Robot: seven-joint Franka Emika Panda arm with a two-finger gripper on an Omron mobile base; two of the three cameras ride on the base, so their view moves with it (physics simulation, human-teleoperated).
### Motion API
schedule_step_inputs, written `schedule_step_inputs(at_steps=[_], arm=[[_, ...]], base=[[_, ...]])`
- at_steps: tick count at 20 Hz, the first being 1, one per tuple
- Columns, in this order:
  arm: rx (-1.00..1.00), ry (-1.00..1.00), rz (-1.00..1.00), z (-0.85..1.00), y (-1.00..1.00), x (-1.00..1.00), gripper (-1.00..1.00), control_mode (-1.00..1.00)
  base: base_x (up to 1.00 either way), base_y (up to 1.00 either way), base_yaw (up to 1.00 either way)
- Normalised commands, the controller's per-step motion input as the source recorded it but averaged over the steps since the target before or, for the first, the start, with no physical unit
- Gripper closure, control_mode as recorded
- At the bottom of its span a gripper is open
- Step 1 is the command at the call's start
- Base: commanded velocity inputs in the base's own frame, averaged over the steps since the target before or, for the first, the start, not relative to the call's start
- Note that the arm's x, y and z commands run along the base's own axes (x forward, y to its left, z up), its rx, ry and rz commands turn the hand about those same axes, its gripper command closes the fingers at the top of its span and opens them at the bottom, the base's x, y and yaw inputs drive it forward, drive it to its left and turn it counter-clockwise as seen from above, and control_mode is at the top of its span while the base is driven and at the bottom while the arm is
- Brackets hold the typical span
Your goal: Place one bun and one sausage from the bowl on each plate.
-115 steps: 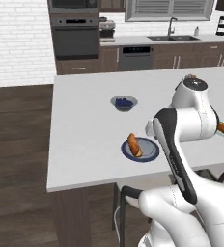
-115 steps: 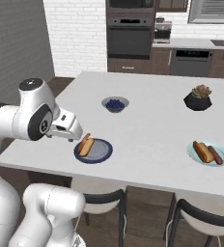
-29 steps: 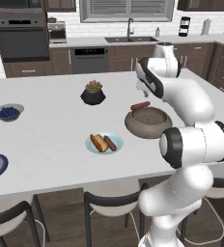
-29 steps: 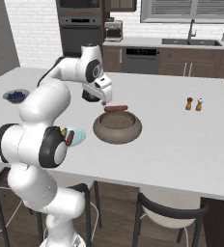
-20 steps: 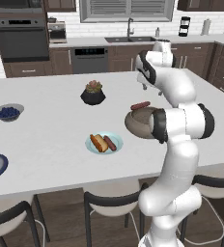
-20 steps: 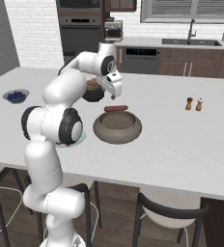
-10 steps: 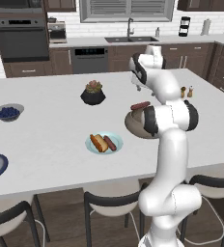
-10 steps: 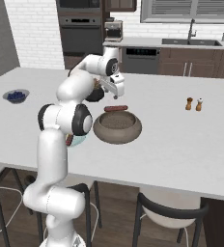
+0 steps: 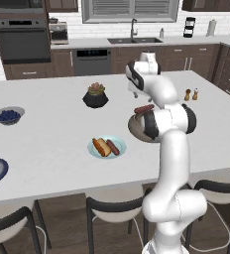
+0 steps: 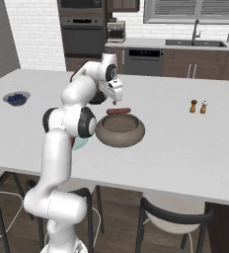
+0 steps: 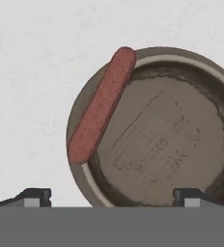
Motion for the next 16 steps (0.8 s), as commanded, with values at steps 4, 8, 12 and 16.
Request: schedule_step_inputs(at_steps=[4, 8, 12, 16], arm=[[-0.01, 0.00, 0.00, -0.16, 0.00, 0.48, -1.00, -1.00], [-0.01, 0.00, 0.00, -0.28, 0.00, 0.41, -1.00, -1.00], [0.00, 0.07, 0.00, -0.21, 0.00, 0.51, -1.00, -1.00], [-0.02, 0.13, 0.00, -0.20, 0.00, 0.13, -1.00, -1.00]], base=[[0.00, 0.00, 0.00], [0.00, 0.00, 0.00], [0.00, 0.00, 0.00], [0.00, 0.00, 0.00]])
